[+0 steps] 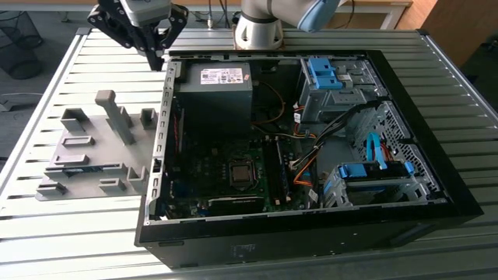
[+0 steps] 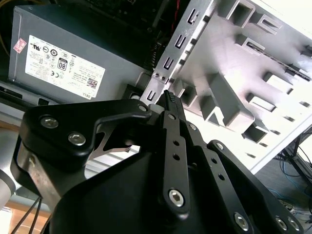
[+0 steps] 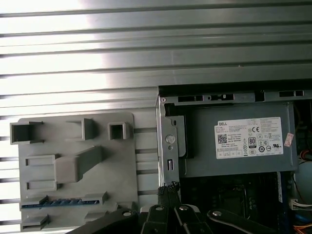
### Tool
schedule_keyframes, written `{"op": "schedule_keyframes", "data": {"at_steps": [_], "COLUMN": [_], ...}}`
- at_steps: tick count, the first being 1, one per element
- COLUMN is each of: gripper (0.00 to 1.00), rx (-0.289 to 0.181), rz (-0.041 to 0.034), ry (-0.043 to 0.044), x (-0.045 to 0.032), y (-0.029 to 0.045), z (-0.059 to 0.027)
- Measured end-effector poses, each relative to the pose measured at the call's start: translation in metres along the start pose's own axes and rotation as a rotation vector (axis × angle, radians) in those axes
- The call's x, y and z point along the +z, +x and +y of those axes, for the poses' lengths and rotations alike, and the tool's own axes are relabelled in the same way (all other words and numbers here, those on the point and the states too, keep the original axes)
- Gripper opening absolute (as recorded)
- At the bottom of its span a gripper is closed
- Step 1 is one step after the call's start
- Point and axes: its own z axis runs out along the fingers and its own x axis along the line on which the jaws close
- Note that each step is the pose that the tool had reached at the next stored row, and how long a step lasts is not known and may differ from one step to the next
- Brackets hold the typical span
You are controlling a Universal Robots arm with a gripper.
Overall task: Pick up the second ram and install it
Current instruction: 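Reach for the second ram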
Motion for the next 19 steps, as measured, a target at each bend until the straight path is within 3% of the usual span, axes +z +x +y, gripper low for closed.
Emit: {"op": "schedule_keyframes", "data": {"at_steps": [19], "gripper": [0.11], "rx": [0.0], "rz": [-0.0001], "ry": [-0.0001], "x": [0.0002], "y": [0.0178], "z": [-0.0014]}}
